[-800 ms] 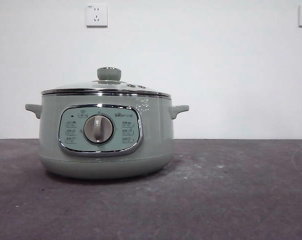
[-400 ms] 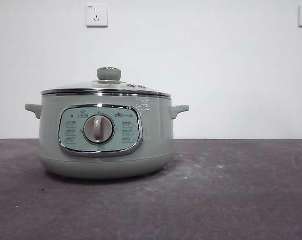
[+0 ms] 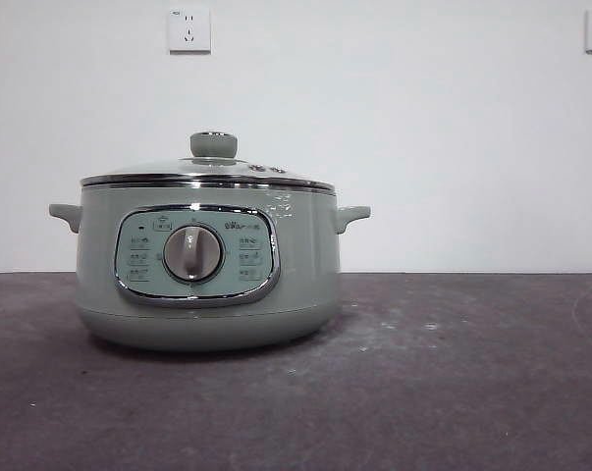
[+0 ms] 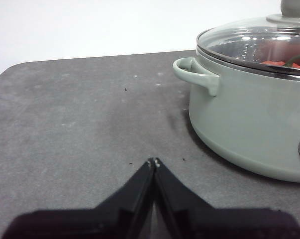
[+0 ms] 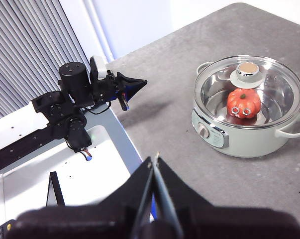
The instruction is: Pick up the pumpkin,open the lid,put the pumpkin in the pot,close the lid
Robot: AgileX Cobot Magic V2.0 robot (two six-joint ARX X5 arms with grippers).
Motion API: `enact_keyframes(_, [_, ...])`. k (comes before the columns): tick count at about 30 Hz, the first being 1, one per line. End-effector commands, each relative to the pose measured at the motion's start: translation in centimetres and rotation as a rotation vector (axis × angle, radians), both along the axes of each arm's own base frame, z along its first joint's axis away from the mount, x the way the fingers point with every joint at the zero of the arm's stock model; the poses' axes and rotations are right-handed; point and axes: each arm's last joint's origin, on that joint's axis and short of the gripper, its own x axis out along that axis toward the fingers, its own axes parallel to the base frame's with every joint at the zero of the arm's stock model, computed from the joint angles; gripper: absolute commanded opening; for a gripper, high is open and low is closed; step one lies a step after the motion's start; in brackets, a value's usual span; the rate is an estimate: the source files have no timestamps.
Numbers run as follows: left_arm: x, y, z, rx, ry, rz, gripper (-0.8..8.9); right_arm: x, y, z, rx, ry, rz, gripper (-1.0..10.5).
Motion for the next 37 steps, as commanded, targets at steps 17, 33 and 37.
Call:
enact_keyframes(17, [0.1,0.0,-0.5,-0.006,0.012,0.007,-0.03,-3.3,-3.3,-3.6,0.119,-0.375,-0.389,0.0])
enact_keyframes(33, [0.1,0.0,-0.5,-0.006,0.012,0.008,-0.03,3.2,-3.7,-18.8,0.308,-0.56,-0.828,0.0])
enact_keyframes(37, [0.1,0.0,-0.5,-0.006,0.012,0.008,-0.03,4.2,-3.9,-22.6,0.301,-0.58,-0.926,0.0])
